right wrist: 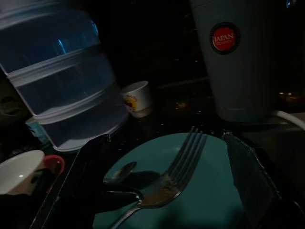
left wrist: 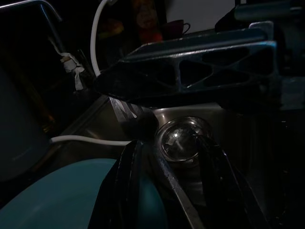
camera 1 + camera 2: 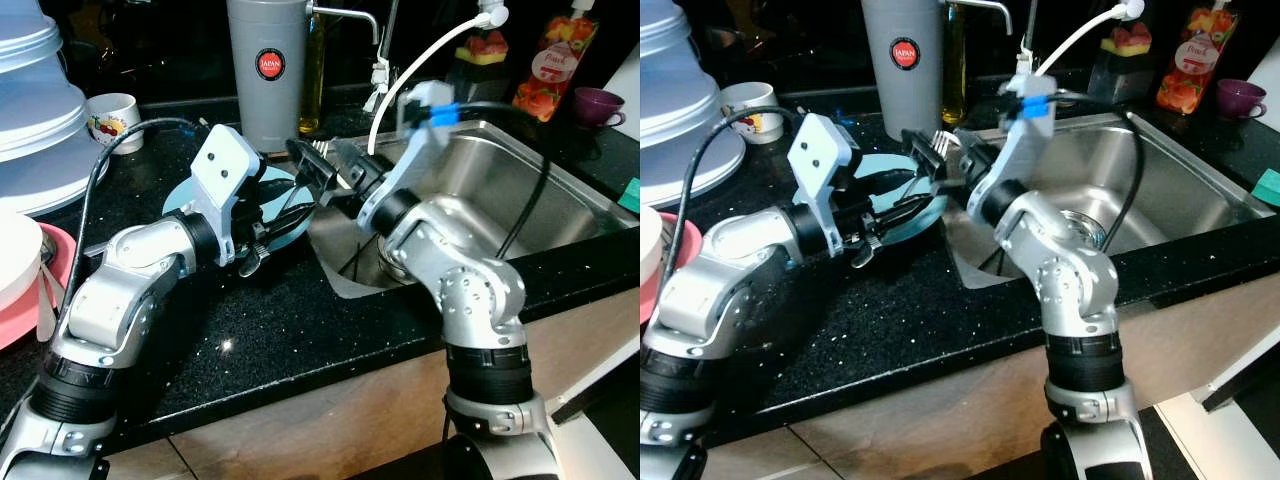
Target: Kitchen organization
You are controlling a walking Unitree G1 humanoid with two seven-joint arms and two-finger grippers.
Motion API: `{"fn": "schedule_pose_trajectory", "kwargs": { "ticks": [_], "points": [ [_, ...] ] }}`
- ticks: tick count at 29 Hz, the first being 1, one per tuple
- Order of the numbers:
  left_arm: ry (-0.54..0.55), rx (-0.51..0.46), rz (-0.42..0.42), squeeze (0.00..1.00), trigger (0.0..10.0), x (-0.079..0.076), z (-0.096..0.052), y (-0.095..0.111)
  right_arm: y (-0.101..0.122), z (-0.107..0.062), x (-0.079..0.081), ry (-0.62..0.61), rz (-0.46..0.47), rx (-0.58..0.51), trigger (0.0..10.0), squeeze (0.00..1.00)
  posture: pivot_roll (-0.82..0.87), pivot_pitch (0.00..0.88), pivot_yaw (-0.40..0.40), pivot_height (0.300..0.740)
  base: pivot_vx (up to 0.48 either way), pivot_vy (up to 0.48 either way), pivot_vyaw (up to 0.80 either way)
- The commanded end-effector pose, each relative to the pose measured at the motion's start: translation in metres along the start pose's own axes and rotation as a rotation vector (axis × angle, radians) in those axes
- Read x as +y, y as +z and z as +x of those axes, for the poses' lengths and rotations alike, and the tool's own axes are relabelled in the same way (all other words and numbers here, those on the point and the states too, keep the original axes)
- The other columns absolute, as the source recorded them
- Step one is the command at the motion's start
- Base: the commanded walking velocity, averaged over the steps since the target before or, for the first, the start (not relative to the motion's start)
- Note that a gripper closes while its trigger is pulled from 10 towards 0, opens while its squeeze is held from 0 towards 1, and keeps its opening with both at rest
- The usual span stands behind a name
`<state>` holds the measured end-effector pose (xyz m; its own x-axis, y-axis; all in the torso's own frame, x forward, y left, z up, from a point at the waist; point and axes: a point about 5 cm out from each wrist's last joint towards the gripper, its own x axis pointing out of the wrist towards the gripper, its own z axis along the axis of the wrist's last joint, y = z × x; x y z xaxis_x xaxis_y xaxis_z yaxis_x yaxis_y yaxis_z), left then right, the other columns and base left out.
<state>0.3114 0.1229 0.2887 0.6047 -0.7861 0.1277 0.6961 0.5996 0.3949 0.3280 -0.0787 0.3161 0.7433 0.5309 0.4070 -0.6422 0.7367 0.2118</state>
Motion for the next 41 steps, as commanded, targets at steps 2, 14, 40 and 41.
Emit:
{"fn": "schedule_pose_trajectory", "kwargs": {
  "ticks": [2, 14, 40, 41],
  "points": [
    [-0.017, -0.019, 0.024, 0.00, 0.0, -0.0020, 0.0033, 0.0051, -0.0044, -0.0007, -0.0020, -0.020, -0.021, 0.031, 10.0, 0.00, 0.00, 0.098, 0.031, 0.740, 0.000, 0.000, 0.00],
    [-0.027, -0.049, 0.023, 0.00, 0.0, -0.0032, 0.0046, 0.0082, -0.0022, -0.0011, -0.0085, -0.068, 0.017, 0.013, 0.0, 0.00, -0.01, 0.100, 0.031, 0.740, 0.000, 0.000, 0.00],
    [-0.076, -0.052, 0.010, 0.00, 0.0, -0.0089, 0.0084, 0.0049, -0.0029, -0.0028, -0.0084, -0.052, 0.109, 0.007, 0.0, 0.00, -0.01, 0.088, 0.032, 0.740, 0.000, 0.000, 0.00],
    [-0.075, -0.051, 0.013, 0.00, 0.0, -0.0088, 0.0085, 0.0048, -0.0029, -0.0028, -0.0085, -0.053, 0.111, 0.006, 0.0, 0.00, -0.01, 0.088, 0.032, 0.740, 0.000, 0.000, 0.00]
  ]
}}
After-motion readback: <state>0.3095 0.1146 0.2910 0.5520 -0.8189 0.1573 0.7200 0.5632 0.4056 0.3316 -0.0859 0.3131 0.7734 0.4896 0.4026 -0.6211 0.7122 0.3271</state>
